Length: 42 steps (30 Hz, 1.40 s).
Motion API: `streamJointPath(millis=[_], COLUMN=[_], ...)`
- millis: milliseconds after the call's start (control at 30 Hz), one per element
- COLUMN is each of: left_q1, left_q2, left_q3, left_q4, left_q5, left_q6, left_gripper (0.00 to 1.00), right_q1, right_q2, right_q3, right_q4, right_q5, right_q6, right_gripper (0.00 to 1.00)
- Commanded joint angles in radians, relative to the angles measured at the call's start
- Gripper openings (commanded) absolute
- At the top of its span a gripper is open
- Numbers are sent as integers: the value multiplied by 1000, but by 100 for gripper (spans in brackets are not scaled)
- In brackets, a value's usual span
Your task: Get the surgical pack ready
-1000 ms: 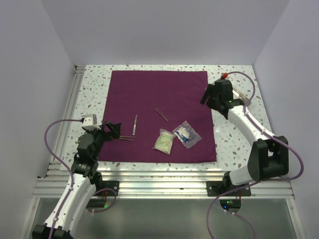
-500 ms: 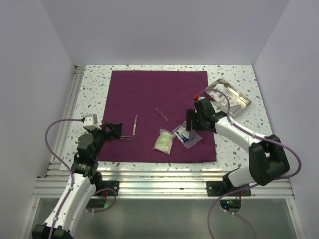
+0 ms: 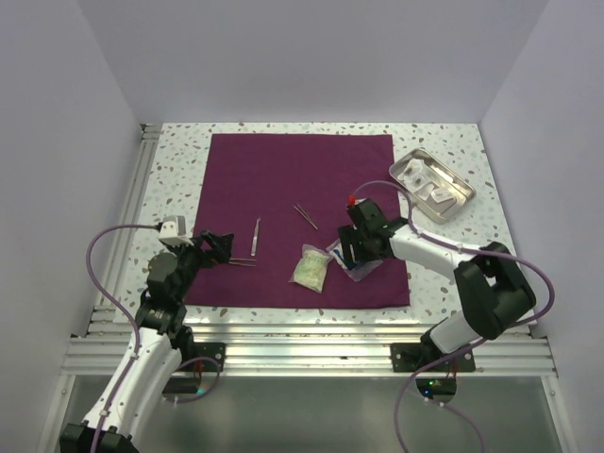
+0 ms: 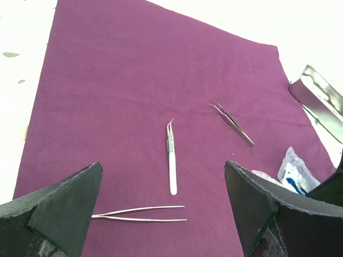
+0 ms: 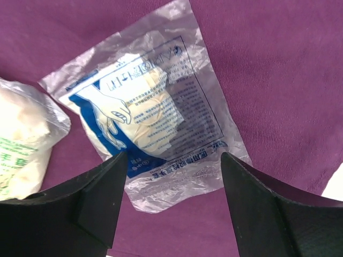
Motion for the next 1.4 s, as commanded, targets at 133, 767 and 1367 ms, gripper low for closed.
streamJointPath(millis=[133, 767, 1367], left_q1=[-10, -13, -16], left_q2=[0, 0, -1], left_q3=[16, 18, 19], left_q4=[59, 54, 51], left_q5=[15, 6, 0], left_q6=[-12, -7, -5], left_gripper=[100, 100, 100], right_q1=[34, 48, -269], right_q2=[31, 28, -144], right_q3=[30, -3, 191], right_q4=[-18, 25, -58], right_q5=[16, -35, 76], right_q6=[-21, 20, 123], right_gripper=[70, 27, 0])
